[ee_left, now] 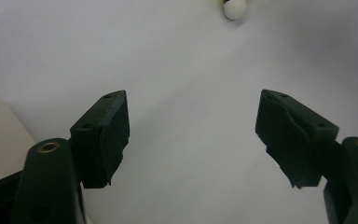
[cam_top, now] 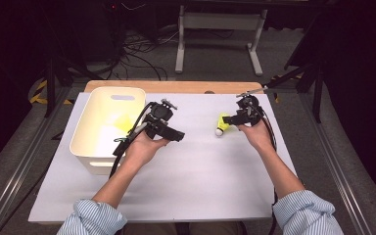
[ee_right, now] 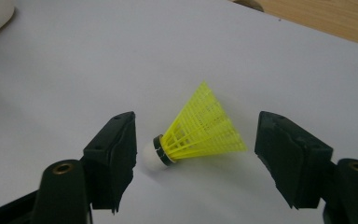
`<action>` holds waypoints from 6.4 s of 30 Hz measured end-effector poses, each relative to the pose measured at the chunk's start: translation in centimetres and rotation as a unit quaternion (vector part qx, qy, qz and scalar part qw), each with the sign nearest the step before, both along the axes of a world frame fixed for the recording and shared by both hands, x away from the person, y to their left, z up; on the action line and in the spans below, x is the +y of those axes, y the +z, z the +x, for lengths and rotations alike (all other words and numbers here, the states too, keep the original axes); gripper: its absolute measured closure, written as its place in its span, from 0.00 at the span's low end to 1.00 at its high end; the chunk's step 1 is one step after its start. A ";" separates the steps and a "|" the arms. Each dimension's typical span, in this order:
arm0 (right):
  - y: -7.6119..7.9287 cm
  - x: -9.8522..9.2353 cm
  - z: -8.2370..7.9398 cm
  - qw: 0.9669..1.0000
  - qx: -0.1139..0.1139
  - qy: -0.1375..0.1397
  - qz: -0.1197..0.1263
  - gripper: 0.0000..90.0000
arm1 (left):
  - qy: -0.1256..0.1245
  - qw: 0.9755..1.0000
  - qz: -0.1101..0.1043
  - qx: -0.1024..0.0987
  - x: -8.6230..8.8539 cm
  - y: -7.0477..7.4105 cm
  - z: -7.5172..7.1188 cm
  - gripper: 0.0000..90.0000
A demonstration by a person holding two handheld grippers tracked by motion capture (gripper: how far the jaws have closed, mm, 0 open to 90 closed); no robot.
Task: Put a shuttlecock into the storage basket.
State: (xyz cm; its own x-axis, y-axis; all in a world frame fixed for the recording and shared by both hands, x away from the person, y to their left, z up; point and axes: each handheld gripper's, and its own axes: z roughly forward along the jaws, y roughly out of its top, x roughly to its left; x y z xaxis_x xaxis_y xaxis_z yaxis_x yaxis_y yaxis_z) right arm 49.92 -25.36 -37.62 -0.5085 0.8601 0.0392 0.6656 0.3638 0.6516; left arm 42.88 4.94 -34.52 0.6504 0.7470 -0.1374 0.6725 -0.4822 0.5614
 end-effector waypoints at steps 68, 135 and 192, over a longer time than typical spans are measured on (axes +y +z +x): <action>-1.5 0.9 0.1 0.992 0.073 0.074 0.066 1.00 | -0.011 1.000 0.014 -0.002 -1.3 -0.3 -0.7 0.30; 1.1 4.9 -6.9 0.965 0.063 0.222 0.123 1.00 | -0.069 0.997 0.022 0.017 -4.8 -4.3 -1.9 0.33; 1.1 5.5 -7.7 0.968 0.042 0.221 0.114 0.78 | -0.098 0.993 0.042 0.040 -5.7 -4.9 -1.6 0.72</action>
